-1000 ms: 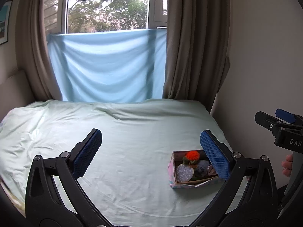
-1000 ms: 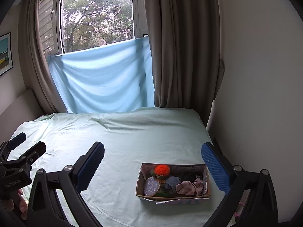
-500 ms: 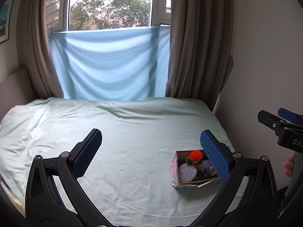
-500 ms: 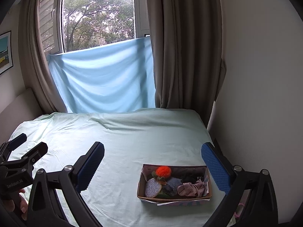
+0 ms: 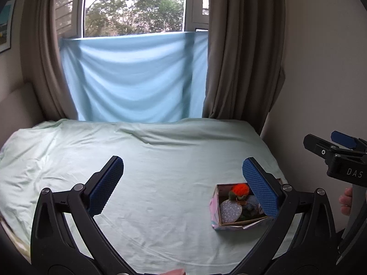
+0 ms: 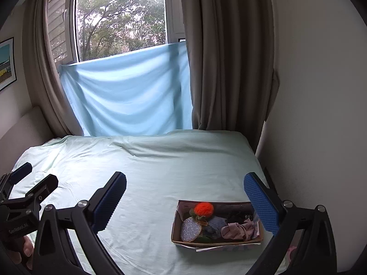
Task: Organize soft objects
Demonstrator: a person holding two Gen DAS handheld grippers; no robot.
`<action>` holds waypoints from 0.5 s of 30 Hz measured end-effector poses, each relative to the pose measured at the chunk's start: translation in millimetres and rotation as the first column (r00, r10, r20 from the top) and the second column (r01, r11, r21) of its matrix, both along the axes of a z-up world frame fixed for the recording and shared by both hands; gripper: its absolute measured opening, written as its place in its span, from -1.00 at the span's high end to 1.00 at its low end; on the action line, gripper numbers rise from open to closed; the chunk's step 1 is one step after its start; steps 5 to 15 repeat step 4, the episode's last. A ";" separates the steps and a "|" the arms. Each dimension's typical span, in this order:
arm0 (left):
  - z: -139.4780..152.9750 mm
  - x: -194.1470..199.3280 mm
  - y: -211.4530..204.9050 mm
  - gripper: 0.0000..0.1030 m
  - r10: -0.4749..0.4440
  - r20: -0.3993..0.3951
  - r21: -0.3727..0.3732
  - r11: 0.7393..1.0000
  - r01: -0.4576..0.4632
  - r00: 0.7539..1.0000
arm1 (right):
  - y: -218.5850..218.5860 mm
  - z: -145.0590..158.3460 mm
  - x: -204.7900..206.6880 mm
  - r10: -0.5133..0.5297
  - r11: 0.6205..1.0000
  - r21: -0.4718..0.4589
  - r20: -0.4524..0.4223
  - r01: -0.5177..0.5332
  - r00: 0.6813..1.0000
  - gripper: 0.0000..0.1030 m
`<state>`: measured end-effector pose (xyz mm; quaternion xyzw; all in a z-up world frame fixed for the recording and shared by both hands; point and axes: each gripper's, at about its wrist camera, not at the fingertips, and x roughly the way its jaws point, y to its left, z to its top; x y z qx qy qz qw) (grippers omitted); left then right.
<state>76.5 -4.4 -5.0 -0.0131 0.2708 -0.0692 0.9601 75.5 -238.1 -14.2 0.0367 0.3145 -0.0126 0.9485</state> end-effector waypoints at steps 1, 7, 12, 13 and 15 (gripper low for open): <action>-1.2 2.6 0.1 -1.00 0.006 -0.003 0.004 1.000 -0.006 1.000 | 1.1 -2.4 3.1 0.001 1.000 0.001 -0.008 -0.001 1.000 -0.98; -6.9 10.6 1.5 -1.00 0.005 -0.017 0.009 1.000 -0.005 1.000 | 4.0 -11.9 14.4 0.005 1.000 0.005 -0.039 -0.005 0.999 -0.98; -6.9 10.6 1.5 -1.00 0.005 -0.017 0.009 1.000 -0.005 1.000 | 4.0 -11.9 14.4 0.005 1.000 0.005 -0.039 -0.005 0.999 -0.98; -6.9 10.6 1.5 -1.00 0.005 -0.017 0.009 1.000 -0.005 1.000 | 4.0 -11.9 14.4 0.005 1.000 0.005 -0.039 -0.005 0.999 -0.98; -6.9 10.6 1.5 -1.00 0.005 -0.017 0.009 1.000 -0.005 1.000 | 4.0 -11.9 14.4 0.005 1.000 0.005 -0.039 -0.005 0.999 -0.98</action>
